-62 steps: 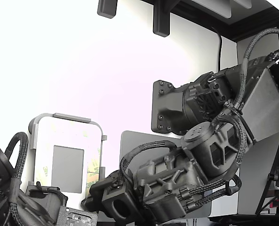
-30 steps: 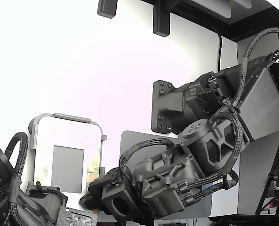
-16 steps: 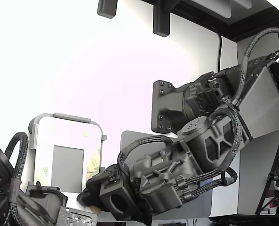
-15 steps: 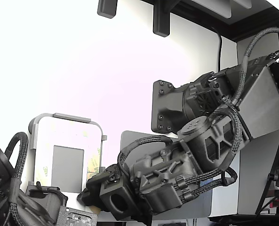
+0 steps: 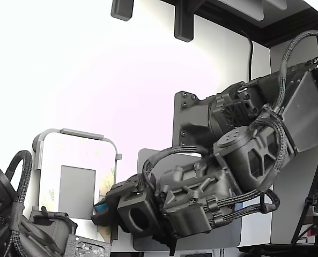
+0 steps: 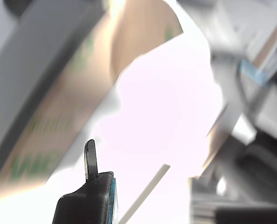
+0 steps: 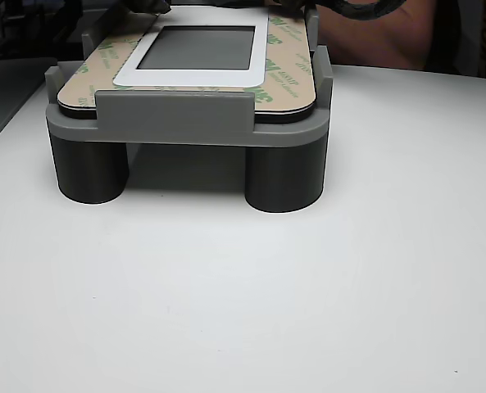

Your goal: Peel off protective film from adhesive tape.

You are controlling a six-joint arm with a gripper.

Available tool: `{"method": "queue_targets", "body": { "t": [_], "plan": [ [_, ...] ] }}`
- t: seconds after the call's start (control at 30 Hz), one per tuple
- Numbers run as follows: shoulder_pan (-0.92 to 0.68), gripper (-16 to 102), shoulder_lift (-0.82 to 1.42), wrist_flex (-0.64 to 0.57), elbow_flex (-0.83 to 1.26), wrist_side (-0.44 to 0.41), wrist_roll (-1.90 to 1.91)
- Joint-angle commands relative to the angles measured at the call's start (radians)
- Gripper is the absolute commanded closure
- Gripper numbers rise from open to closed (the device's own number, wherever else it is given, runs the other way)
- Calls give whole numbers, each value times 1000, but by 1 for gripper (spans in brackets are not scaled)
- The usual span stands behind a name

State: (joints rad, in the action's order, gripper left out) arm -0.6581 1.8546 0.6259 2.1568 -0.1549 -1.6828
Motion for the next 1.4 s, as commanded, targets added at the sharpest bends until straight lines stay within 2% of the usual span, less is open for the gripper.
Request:
{"method": "queue_targets", "body": {
  "t": [0.0,0.1,0.17,0.27,0.37,0.4,0.5,0.53,0.57,0.7,0.87,1.13,1.37],
  "plan": [
    [15,-11,109,80,-15,-40,20],
    [29,-11,198,193,-21,-74,54],
    [64,-11,249,264,-31,-64,77],
    [135,-10,310,362,-51,-21,144],
    [218,-9,353,394,-58,32,210],
    [232,0,365,394,-66,48,267],
    [267,-4,437,360,-86,91,528],
    [273,-5,453,334,-95,69,666],
    [287,-14,459,324,-107,41,802],
    [379,-14,488,376,-147,-61,1284],
    [537,-14,675,403,-12,-9,1652],
    [670,-14,951,353,295,75,1747],
    [727,-14,1101,328,485,103,1787]
  ]
}}
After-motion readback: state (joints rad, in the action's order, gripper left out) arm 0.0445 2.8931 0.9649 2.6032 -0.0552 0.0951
